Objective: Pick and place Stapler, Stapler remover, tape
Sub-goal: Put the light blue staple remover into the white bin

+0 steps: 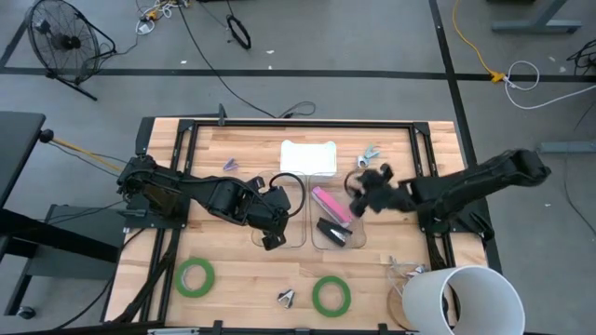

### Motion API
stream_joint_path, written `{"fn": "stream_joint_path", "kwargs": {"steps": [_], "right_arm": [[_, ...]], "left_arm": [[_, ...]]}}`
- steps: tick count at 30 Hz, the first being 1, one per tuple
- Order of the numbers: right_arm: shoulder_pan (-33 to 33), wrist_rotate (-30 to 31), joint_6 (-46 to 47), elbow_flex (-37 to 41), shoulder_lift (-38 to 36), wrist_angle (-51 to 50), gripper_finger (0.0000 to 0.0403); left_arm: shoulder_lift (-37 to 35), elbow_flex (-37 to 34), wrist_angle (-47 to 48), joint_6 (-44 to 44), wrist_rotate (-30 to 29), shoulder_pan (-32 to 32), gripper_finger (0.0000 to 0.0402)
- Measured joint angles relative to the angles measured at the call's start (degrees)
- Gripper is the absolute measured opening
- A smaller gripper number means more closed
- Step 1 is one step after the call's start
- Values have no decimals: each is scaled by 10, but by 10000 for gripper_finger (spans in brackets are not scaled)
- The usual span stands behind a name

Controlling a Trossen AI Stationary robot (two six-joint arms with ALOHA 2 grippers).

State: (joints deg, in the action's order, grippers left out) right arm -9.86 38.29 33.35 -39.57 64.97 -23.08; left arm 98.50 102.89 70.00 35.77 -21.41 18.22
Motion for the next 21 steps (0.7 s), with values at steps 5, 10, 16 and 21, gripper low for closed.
{"fn": "stream_joint_path", "kwargs": {"steps": [5, 10, 16, 21], "right_arm": [[111, -21, 22, 0, -44, -109, 174], [210, -52, -1, 0, -38, -128, 192], [300, -66, -24, 0, -3, -112, 231], [354, -90, -37, 0, 46, -95, 271]], "left_arm": [[0, 0, -5, 0, 0, 0, 163], [0, 0, -14, -3, 0, 0, 163], [0, 0, -19, -5, -5, 0, 163], [0, 0, -19, -5, -5, 0, 163]]}}
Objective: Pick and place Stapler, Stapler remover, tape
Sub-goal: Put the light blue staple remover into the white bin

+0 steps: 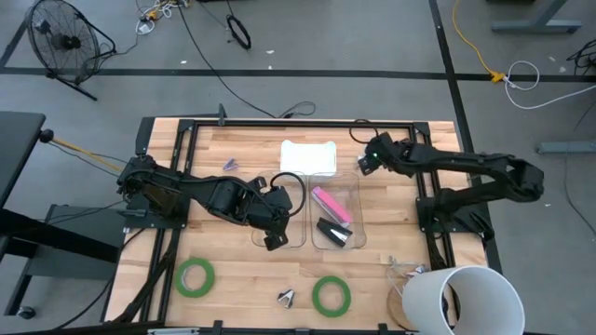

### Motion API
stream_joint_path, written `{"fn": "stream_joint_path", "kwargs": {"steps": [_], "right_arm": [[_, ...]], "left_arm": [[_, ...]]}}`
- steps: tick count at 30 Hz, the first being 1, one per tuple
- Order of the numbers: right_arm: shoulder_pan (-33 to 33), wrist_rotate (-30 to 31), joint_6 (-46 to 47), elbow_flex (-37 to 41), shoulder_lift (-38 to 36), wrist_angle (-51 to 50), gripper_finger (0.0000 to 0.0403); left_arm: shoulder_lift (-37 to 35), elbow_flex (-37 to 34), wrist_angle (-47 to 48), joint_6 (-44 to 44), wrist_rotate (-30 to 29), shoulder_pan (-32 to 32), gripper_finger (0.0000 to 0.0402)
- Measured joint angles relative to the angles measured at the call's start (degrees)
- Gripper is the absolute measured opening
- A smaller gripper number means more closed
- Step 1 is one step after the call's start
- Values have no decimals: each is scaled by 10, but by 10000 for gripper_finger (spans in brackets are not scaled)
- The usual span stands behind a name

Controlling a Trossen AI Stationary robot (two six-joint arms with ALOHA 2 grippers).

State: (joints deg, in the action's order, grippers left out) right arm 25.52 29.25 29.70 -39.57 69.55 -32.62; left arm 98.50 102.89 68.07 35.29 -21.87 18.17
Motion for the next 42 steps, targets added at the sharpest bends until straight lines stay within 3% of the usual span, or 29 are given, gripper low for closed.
{"fn": "stream_joint_path", "kwargs": {"steps": [7, 30, 35, 40, 42], "right_arm": [[39, -2, 11, 0, 77, 45, 299], [115, -16, 42, -1, 261, 224, 278], [116, -13, 21, -2, 269, 228, 205], [116, -9, -2, -2, 268, 226, 64], [116, -34, -19, -1, 269, 224, 18]], "left_arm": [[0, 0, 0, 0, 0, 0, 163], [0, 0, 1, -14, -10, 0, 163], [0, 0, 1, -15, -10, 1, 163], [0, 0, 1, -15, -10, 1, 163], [0, 0, 1, -15, -10, 1, 163]]}}
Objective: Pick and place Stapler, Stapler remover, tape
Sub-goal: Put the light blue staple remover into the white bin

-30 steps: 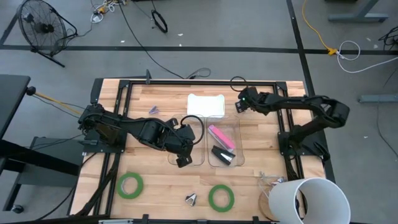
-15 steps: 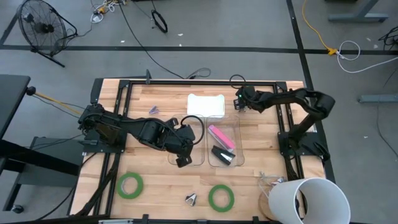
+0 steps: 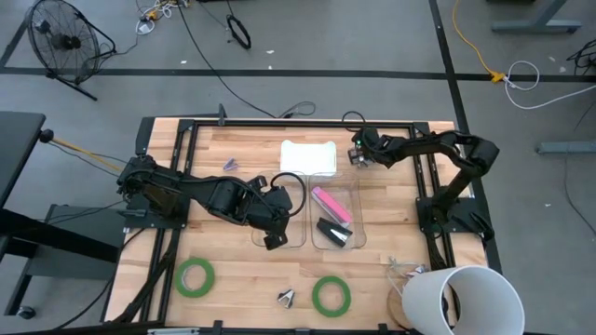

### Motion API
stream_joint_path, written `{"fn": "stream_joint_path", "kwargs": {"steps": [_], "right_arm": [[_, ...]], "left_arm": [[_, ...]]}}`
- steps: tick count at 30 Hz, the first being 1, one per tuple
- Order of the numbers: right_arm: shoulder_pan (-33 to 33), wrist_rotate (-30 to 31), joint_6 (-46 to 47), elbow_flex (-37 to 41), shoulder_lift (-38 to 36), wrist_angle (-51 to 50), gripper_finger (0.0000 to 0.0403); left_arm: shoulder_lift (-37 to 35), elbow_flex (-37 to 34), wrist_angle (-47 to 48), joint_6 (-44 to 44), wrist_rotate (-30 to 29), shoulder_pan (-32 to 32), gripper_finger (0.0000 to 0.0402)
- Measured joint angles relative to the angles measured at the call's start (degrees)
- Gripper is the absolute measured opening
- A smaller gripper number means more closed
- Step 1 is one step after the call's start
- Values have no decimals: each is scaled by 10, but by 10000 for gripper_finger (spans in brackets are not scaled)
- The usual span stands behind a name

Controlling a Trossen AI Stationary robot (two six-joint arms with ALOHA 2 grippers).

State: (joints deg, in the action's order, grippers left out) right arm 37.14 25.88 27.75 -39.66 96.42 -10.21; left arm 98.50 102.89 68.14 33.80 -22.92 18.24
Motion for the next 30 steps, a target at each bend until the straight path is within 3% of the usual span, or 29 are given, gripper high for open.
{"fn": "stream_joint_path", "kwargs": {"steps": [15, 25, 30], "right_arm": [[-3, -26, -37, 3, -57, -43, 3], [-4, -28, -73, 3, -155, -250, 10], [-4, -46, -88, 2, -200, -354, 36]], "left_arm": [[0, 0, -1, 0, -4, 0, 162], [0, 0, -1, 0, -4, 0, 161], [0, 0, -1, 0, -4, 0, 160]]}}
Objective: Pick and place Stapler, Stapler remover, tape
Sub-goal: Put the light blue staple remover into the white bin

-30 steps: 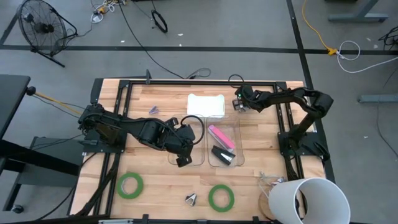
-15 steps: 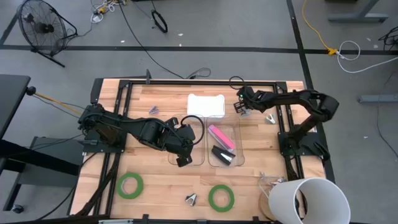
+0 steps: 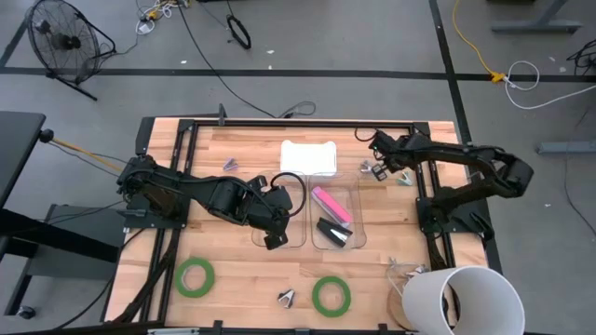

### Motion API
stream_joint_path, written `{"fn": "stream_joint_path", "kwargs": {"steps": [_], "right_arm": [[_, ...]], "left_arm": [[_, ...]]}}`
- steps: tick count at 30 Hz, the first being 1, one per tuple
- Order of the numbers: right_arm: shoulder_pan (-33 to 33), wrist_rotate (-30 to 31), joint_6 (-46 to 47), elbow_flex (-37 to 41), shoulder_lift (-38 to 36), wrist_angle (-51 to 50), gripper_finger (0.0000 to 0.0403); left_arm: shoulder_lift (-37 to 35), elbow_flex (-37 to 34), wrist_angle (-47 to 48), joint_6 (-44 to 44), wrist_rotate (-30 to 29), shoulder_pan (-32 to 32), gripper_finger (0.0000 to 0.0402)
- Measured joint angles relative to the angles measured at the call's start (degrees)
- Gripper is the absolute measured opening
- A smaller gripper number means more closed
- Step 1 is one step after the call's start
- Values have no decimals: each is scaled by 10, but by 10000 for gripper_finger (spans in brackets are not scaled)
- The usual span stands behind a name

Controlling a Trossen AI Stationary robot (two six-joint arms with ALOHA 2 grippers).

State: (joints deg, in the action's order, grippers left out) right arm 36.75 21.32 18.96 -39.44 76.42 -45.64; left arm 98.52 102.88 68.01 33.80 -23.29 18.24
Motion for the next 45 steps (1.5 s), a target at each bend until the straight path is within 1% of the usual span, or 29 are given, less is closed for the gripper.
{"fn": "stream_joint_path", "kwargs": {"steps": [2, 4, 8, 14, 16, 18, 19, 21, 24, 28, 30, 35, 45], "right_arm": [[0, -10, 1, 0, -15, -33, 55], [-4, -23, 2, 3, -27, -32, 78], [-21, -72, -14, 3, -37, -22, 133], [-36, -54, -1, 3, -37, -32, 216], [-38, -80, 9, 3, -37, -35, 237], [-40, -114, 12, 3, -37, -59, 253], [-41, -121, 11, 3, -37, -74, 258], [-42, -114, 11, 3, -37, -122, 263], [-42, -80, 19, 3, -37, -190, 264], [-42, -80, 18, 3, -36, -168, 260], [-41, -88, 15, 3, -30, -165, 257], [-41, -83, 17, 3, -10, -160, 256], [-41, -95, 15, 3, 76, -122, 253]], "left_arm": [[0, 0, 0, 0, 0, 0, 160], [0, 0, 0, 0, 0, 0, 160], [0, 0, 0, 0, 0, 0, 160], [0, 0, 0, 0, 0, 0, 160], [0, 0, 0, 0, 0, 0, 160], [0, 0, 0, 0, 0, 0, 160], [0, 0, 0, 0, 0, 0, 160], [0, 0, 0, -1, 0, 0, 160], [0, 0, 0, -1, 0, 0, 160], [0, 0, 0, -1, 0, 0, 160], [0, 0, 0, -1, 0, 0, 160], [0, 0, 0, -1, 0, 0, 160], [0, 0, 1, -1, 0, 0, 160]]}}
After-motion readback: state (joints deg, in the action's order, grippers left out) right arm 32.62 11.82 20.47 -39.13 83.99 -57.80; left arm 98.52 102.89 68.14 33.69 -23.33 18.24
